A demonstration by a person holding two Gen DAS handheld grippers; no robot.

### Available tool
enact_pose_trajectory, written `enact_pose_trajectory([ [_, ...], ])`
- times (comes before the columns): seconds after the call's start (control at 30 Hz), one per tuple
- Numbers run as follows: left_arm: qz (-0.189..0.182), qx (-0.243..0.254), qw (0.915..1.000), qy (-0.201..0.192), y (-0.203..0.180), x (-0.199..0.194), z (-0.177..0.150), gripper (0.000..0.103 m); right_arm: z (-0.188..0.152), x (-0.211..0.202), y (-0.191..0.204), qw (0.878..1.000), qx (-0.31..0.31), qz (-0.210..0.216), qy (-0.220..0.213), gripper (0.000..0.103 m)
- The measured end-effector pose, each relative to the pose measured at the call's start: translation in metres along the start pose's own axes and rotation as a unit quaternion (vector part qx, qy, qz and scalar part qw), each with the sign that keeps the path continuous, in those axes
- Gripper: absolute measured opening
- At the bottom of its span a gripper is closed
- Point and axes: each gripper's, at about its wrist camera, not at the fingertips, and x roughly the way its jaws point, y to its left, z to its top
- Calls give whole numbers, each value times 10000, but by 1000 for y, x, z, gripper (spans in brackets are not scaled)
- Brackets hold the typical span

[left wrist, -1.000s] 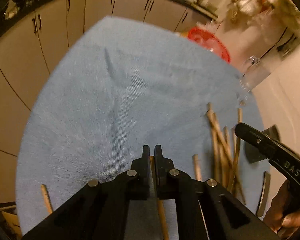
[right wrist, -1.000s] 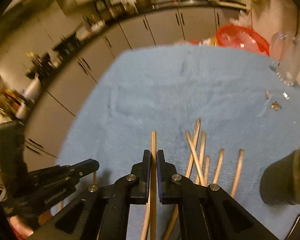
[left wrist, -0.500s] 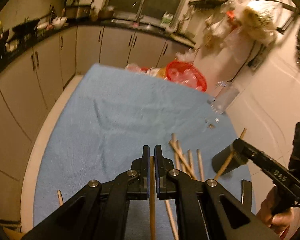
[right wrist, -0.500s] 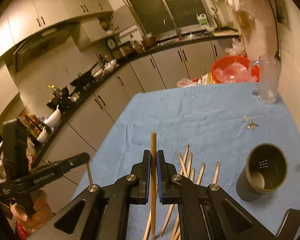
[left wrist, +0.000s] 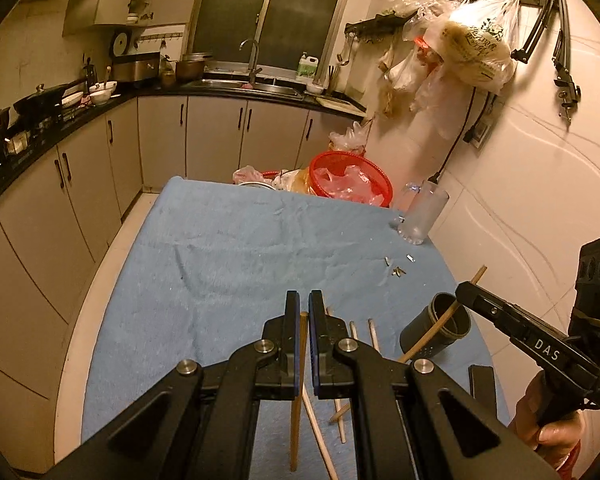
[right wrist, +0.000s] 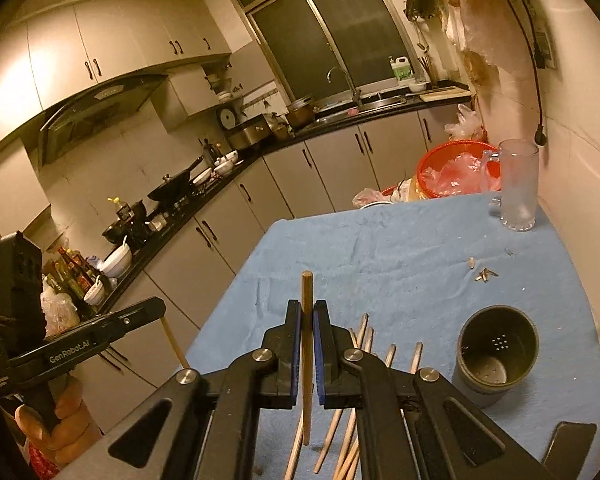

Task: Organize utensils
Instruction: 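Carry both upright chopsticks over the black utensil holder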

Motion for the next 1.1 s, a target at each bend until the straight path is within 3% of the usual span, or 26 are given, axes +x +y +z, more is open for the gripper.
enact_pose_trajectory([
  [0.47, -161, 22, 9997, -157, -23, -8, 27, 4, 17, -31, -23, 9992, 187, -70, -341, 6],
  [0.97, -661, 623, 9943, -561, -108, -24, 81, 4, 64, -95, -76, 9924, 531, -337, -1058, 6],
  [1.1, -830, 1214, 9891, -71, -125, 2, 69, 4, 62, -104, -90, 9911, 588, -412, -1122, 6],
])
